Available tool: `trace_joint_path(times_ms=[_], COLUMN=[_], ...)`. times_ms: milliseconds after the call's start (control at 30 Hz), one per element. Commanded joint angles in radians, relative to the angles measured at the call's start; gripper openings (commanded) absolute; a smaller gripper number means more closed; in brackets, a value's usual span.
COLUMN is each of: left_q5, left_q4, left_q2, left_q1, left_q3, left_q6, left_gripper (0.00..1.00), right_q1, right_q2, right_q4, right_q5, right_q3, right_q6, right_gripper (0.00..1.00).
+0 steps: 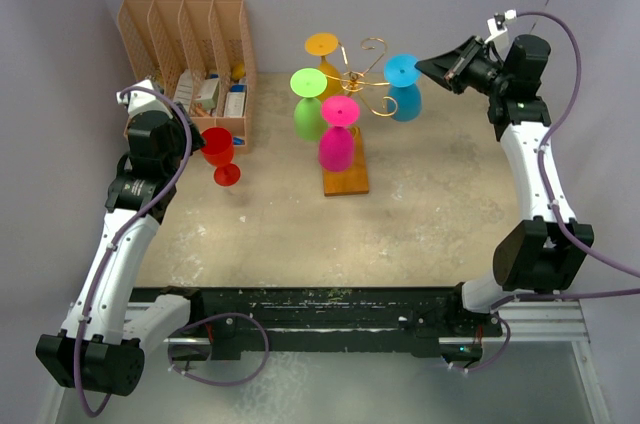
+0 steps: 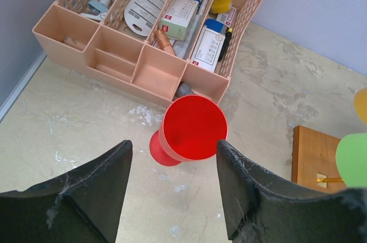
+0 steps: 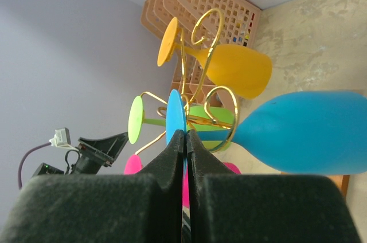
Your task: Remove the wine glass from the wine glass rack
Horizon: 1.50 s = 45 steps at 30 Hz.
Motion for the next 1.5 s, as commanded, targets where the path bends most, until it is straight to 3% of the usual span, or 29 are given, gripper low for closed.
trace_joint_path(times_ms=[0, 600, 767, 1067, 1467], left_q5=[0.01, 0.022, 0.054, 0.077, 0.087], left_q4=[0.043, 0.051, 0.061, 0.065, 0.065], left_q2=[-0.003, -0.007, -0.016, -0.019, -0.021], left_q1=[-0.006, -0.007, -0.007, -0.007, -0.005], left_q3=[0.011, 0.008, 0.007, 0.008, 0.006], left_q6=[-0.005, -0.002, -0.004, -0.005, -0.006], left_gripper=[0.64, 0.64, 0.71, 0.73, 0.73], right_q1=[0.031, 0.058, 0.055, 0.055, 0.055], right_q2=[0.002, 0.102, 0.105, 0.097, -0.059], right_q4=[0.054, 0.139, 0.15, 0.03, -0.115], right_q5=[-0.03, 0.037, 0.066, 0.192, 0.459], right_q3=[0.078, 0.131, 0.149, 0.216, 0.243], right_q6=[0.014, 0.074, 0.071, -0.032, -0.256], right_gripper=[0.0, 0.0, 0.0, 0.0, 0.0])
